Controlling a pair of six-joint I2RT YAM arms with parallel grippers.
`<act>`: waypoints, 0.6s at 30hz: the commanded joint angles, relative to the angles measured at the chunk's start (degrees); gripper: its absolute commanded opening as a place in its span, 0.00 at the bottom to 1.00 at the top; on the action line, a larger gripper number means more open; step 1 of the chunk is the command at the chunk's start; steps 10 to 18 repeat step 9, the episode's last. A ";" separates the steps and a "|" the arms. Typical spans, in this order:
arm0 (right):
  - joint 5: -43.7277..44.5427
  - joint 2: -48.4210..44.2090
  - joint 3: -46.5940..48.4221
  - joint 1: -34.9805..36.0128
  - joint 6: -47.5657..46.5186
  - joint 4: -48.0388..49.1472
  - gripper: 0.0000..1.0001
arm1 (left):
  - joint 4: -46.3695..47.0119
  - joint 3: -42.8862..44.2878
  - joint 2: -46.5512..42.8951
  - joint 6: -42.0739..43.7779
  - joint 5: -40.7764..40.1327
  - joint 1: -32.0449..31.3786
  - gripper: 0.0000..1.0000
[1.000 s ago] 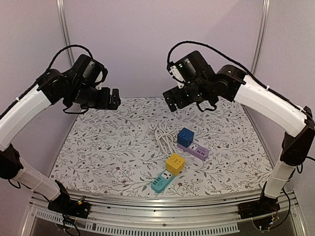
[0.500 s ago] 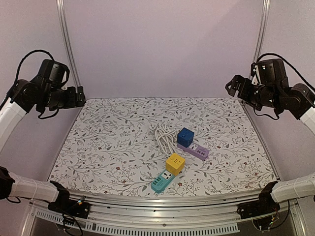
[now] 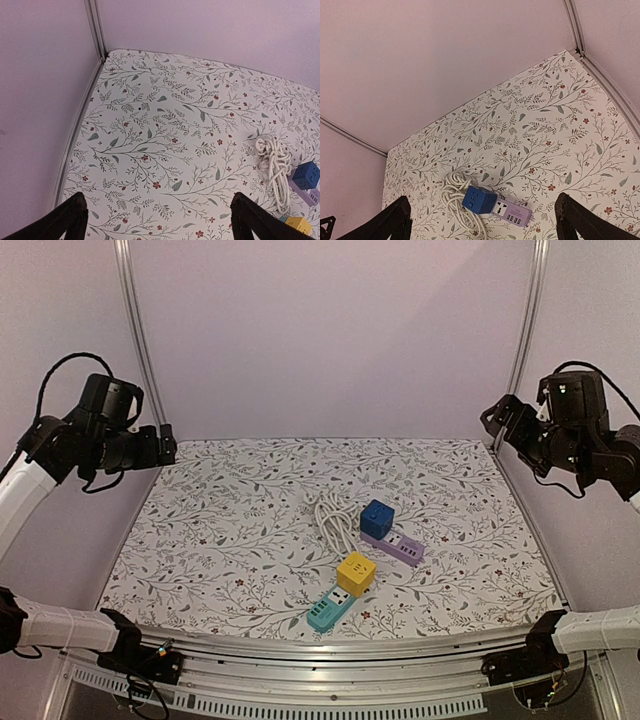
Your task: Insert the plug
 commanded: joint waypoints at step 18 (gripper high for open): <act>0.08 -0.07 -2.34 -0.02 -2.27 3.84 0.99 | 2.74 -2.71 -1.15 1.04 -0.45 0.78 0.99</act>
